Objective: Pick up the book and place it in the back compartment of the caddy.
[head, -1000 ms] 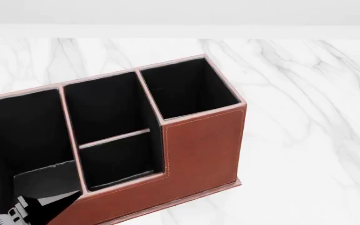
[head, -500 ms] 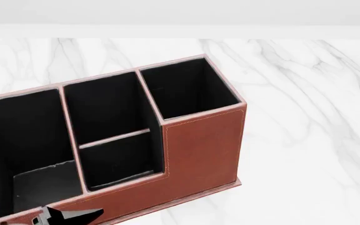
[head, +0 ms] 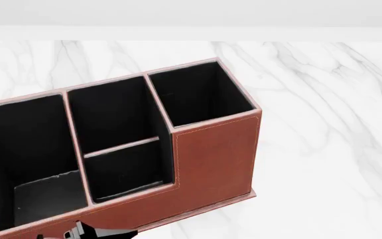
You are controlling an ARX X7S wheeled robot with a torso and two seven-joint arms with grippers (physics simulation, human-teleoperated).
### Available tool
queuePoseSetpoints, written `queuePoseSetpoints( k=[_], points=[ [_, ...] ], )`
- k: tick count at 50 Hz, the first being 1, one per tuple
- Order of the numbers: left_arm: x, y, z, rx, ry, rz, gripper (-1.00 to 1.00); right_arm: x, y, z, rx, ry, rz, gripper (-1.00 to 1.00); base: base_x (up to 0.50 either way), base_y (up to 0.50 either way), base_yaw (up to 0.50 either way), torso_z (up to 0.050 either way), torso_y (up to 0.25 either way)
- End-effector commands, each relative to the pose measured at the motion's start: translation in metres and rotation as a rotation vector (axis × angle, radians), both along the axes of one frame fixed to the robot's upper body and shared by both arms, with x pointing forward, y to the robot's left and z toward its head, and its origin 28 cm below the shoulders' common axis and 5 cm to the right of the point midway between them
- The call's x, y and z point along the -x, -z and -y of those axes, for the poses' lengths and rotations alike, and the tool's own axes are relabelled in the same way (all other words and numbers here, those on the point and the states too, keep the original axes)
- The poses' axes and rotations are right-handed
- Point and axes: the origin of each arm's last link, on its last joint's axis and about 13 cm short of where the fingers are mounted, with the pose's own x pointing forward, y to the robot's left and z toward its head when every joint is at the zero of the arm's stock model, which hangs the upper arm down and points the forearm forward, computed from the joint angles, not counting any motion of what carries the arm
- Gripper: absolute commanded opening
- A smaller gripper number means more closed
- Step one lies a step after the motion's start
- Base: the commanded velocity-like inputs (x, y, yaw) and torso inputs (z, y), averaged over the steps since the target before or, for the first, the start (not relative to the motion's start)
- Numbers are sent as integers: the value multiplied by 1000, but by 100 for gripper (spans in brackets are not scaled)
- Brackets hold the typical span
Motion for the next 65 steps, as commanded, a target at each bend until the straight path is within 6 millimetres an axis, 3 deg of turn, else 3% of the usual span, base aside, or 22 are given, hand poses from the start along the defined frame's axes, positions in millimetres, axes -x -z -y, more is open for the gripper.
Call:
queuePoseSetpoints(
  k=[1, 65],
  points=[
    [-6, 4, 10, -8, 28, -10, 100, 0, 0, 0, 2, -1, 0, 100, 0, 0, 0, 0, 0],
    [-40, 15, 47, -27, 127, -59, 100, 1, -1, 1, 3, 1, 2, 100, 0, 0, 0, 0, 0]
  ],
)
